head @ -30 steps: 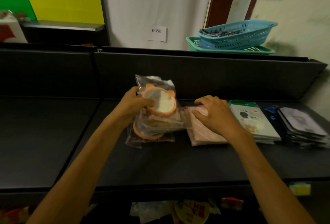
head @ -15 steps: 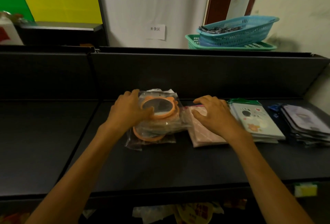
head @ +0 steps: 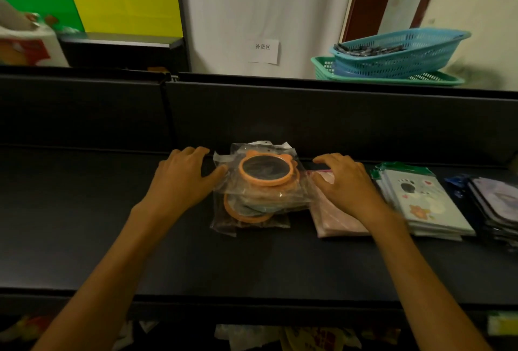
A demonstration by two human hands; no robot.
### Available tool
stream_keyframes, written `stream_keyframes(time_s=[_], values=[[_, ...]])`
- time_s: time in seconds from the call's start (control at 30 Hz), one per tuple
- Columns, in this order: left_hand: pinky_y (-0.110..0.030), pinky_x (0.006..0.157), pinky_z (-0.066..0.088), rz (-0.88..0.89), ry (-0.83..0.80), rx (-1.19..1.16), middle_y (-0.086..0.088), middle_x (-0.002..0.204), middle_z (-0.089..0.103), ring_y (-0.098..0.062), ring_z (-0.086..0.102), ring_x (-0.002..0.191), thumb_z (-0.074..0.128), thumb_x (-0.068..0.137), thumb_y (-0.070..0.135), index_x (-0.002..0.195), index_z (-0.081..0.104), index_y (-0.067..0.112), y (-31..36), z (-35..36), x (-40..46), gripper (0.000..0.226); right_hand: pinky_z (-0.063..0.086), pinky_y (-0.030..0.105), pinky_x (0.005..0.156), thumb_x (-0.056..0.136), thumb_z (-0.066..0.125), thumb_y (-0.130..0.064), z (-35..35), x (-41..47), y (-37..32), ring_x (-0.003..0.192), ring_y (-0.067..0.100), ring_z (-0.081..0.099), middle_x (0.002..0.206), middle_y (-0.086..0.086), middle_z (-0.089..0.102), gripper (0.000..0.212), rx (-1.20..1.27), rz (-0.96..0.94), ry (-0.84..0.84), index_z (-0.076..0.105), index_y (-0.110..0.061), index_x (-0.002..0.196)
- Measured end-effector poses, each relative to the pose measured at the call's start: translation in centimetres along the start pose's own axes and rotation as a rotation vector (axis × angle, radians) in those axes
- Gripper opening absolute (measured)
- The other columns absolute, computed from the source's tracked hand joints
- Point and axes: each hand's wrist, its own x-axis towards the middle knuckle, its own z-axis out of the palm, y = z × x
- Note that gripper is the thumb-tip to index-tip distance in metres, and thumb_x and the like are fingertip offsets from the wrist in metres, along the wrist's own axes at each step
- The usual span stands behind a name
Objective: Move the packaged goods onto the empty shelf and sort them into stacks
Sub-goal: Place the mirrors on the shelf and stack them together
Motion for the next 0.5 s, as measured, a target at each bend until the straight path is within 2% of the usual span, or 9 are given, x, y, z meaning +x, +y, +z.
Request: stream_keyframes(time_s=[0.17,0.27,0.37,0.43,0.5], values=[[-0.048,0.101,0.036,-0.018,-0.024,0.017,-0.007,0.142,0.044,-0.028,0.038,0.131,0.045,0.086,0.064,0.142,0.036,0.022,-0.2,0.7,0.2,0.070,0.041,0.038,0.098,0.096,0.039,-0.049,1.2,1.4,-1.4,0.120,0.019,0.048,0.135,0.003,0.050,0.045,0.177,0.079,-0.053,0.045,-0.026,0.134],[-0.045,0.098,0.040,-0.006,-0.077,-0.040,-0.007,0.139,0.046,-0.027,0.042,0.127,0.043,0.082,0.070,0.141,0.038,0.022,-0.1,1.5,0.8,0.076,0.047,0.036,0.089,0.091,0.043,-0.059,1.9,1.7,-2.4,0.113,0.021,0.054,0.130,0.004,0.054,0.055,0.257,0.138,-0.144,0.043,-0.025,0.134],[-0.045,0.096,0.045,0.001,-0.162,-0.103,-0.008,0.136,0.050,-0.028,0.049,0.120,0.039,0.074,0.080,0.141,0.038,0.021,-0.2,2.5,1.4,0.089,0.045,0.032,0.081,0.088,0.050,-0.057,2.8,1.6,-3.5,0.104,0.017,0.052,0.126,0.004,0.055,0.052,0.277,0.157,-0.158,0.045,-0.024,0.128],[-0.041,0.090,0.049,-0.010,-0.212,-0.138,-0.008,0.131,0.054,-0.026,0.055,0.113,0.040,0.075,0.080,0.139,0.039,0.022,-0.5,3.0,1.6,0.087,0.045,0.031,0.082,0.089,0.053,-0.052,3.3,1.3,-4.2,0.106,0.018,0.052,0.129,0.005,0.053,0.053,0.329,0.189,-0.126,0.042,-0.022,0.131],[-0.038,0.089,0.049,-0.042,-0.280,-0.223,-0.008,0.130,0.056,-0.026,0.057,0.111,0.041,0.076,0.078,0.140,0.040,0.025,-0.7,3.2,1.8,0.083,0.044,0.030,0.085,0.088,0.057,-0.049,3.8,1.1,-4.8,0.116,0.022,0.052,0.136,0.006,0.049,0.065,0.441,0.249,-0.113,0.033,-0.019,0.140]])
